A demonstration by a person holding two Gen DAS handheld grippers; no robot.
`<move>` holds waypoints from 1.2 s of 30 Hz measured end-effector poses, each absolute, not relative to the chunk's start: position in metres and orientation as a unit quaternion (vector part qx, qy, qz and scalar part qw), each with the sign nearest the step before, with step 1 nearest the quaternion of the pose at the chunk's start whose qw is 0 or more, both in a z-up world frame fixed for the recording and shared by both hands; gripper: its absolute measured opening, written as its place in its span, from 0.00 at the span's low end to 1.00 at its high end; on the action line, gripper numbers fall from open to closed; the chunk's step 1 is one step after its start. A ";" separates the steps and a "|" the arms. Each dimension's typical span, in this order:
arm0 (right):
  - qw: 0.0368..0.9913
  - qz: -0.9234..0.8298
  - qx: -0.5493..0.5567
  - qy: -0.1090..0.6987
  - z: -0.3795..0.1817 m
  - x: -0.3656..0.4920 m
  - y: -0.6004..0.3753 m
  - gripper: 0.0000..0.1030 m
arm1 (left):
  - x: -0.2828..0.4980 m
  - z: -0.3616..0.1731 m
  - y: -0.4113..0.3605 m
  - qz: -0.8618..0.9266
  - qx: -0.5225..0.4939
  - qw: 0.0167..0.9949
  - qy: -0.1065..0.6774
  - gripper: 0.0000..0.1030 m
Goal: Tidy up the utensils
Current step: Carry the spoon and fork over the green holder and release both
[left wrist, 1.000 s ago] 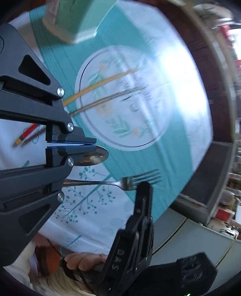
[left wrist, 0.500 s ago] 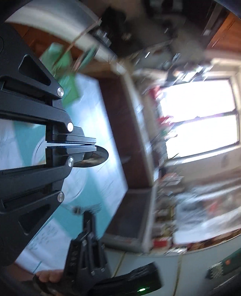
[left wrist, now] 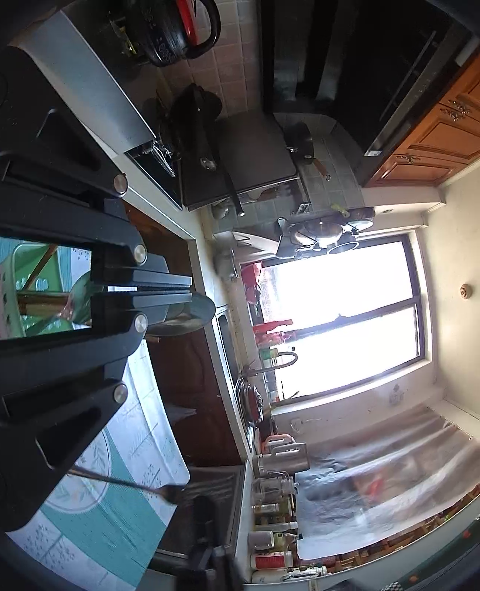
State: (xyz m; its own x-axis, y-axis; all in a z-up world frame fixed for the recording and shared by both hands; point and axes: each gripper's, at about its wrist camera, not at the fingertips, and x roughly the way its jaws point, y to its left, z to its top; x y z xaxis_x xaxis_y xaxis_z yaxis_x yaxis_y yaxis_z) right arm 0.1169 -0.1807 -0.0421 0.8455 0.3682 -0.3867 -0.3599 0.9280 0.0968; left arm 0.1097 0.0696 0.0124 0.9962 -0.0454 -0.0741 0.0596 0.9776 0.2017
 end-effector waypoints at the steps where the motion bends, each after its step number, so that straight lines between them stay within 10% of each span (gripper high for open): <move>1: 0.962 0.190 0.007 0.197 -0.038 0.118 -0.174 0.02 | 0.115 0.010 0.074 -0.030 0.101 0.994 0.035 0.00; 24: 0.966 0.184 -0.136 0.121 -0.062 0.170 -0.048 0.01 | 0.133 -0.119 0.042 -0.006 0.207 0.976 -0.071 0.00; 36: 0.925 0.287 -0.084 0.234 -0.092 0.182 -0.062 0.04 | 0.131 -0.172 0.020 -0.022 0.207 0.978 -0.010 0.00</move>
